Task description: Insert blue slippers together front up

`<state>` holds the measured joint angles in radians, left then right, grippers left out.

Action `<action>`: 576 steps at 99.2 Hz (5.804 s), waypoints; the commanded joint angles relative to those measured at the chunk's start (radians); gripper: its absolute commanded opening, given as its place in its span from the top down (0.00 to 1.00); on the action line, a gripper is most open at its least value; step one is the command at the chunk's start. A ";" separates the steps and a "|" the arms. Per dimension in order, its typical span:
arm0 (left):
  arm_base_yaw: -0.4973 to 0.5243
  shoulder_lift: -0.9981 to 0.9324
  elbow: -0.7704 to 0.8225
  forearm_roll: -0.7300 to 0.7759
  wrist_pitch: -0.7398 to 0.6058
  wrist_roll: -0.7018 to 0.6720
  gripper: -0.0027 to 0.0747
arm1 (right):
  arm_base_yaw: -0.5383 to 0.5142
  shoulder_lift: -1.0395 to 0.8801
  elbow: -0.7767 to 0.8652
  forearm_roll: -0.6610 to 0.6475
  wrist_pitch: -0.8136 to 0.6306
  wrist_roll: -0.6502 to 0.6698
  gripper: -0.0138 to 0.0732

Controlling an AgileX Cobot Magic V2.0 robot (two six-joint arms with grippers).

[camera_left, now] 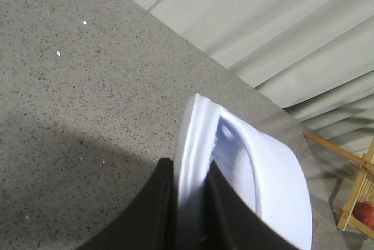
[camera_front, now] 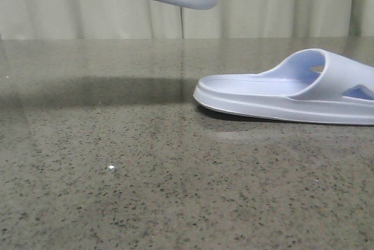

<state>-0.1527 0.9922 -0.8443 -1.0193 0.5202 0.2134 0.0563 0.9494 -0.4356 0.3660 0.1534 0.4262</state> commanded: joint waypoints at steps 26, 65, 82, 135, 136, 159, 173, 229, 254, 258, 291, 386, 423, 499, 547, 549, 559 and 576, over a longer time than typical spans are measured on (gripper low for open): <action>-0.004 -0.012 -0.036 -0.048 -0.046 0.001 0.94 | -0.007 0.038 -0.035 0.022 -0.094 -0.004 0.34; -0.004 -0.012 -0.036 -0.048 -0.046 0.001 0.94 | -0.007 0.093 -0.035 0.031 -0.119 -0.004 0.34; -0.004 -0.012 -0.036 -0.048 -0.046 0.001 0.94 | -0.007 0.109 -0.035 0.033 -0.125 -0.004 0.34; -0.004 -0.012 -0.036 -0.050 -0.048 0.001 0.94 | 0.023 0.124 -0.035 0.054 -0.110 -0.004 0.34; -0.004 -0.012 -0.036 -0.050 -0.048 0.001 0.94 | 0.027 0.124 -0.035 0.054 -0.110 -0.004 0.34; -0.004 -0.012 -0.036 -0.050 -0.048 0.001 0.94 | 0.073 0.124 -0.035 0.066 -0.125 -0.004 0.34; -0.004 -0.012 -0.036 -0.050 -0.048 0.001 0.94 | 0.073 0.124 -0.035 0.068 -0.132 -0.004 0.34; -0.004 -0.012 -0.036 -0.052 -0.048 0.001 0.94 | 0.073 0.124 -0.035 0.068 -0.176 -0.004 0.89; -0.004 -0.012 -0.036 -0.055 -0.046 0.001 0.94 | 0.073 0.095 -0.035 0.074 -0.364 -0.001 0.96; -0.004 -0.012 -0.036 -0.055 -0.046 0.001 0.94 | 0.073 0.079 -0.035 0.074 -0.423 0.006 0.96; -0.004 -0.012 -0.036 -0.058 -0.042 -0.001 0.94 | 0.073 -0.100 -0.050 0.074 -0.657 0.018 0.96; -0.004 -0.012 -0.036 -0.248 0.114 -0.001 0.94 | 0.080 -0.366 -0.105 0.122 -0.127 0.036 0.96; -0.004 -0.012 -0.036 -0.308 0.184 0.000 0.94 | 0.244 -0.366 -0.105 0.124 -0.153 0.036 0.96; -0.004 -0.012 -0.036 -0.480 0.371 0.051 0.94 | 0.310 -0.366 -0.105 0.095 -0.196 0.036 0.96; -0.057 0.022 -0.036 -0.535 0.405 0.071 0.94 | 0.430 -0.276 -0.105 0.089 -0.299 0.036 0.96; -0.063 0.025 -0.036 -0.546 0.411 0.076 0.94 | 0.437 -0.274 -0.105 0.088 -0.306 0.036 0.96; -0.076 0.037 -0.036 -0.582 0.431 0.080 0.94 | 0.465 -0.251 -0.105 0.080 -0.330 0.036 0.96; -0.076 0.053 -0.036 -0.624 0.464 0.105 0.94 | 0.510 -0.215 -0.105 0.071 -0.379 0.036 0.96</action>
<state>-0.1962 1.0511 -0.8443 -1.5243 0.8057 0.3192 0.5282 0.7073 -0.5027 0.4736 -0.1763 0.4644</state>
